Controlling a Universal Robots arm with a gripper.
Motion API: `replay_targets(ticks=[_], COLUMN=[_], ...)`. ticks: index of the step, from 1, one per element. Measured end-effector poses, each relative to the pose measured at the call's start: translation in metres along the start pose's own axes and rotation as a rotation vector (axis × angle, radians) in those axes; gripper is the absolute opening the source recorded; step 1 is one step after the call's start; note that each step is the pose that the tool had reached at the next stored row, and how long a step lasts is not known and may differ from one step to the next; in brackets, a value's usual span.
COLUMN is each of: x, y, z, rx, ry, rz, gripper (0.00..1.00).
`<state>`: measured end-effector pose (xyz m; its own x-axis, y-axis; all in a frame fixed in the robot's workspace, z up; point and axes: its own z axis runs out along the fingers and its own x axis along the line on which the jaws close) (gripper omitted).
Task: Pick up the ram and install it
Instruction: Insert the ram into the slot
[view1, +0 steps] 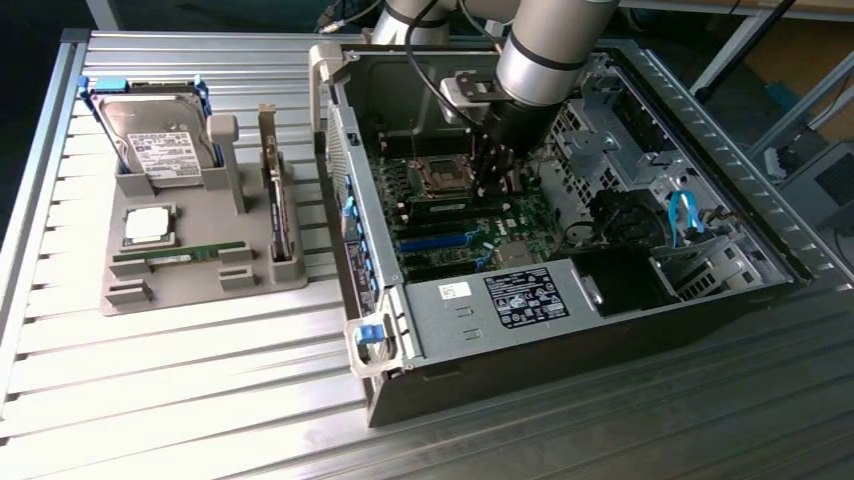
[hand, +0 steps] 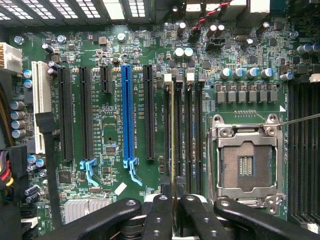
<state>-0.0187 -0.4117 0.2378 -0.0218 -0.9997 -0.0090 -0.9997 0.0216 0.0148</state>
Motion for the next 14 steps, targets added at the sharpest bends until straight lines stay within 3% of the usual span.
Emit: replay_targets(ticks=[14], x=[-0.0010], y=[0.0001], z=[-0.0001], rx=[-0.0002], ry=[0.0004], rz=[-0.015], gripper=[0.13])
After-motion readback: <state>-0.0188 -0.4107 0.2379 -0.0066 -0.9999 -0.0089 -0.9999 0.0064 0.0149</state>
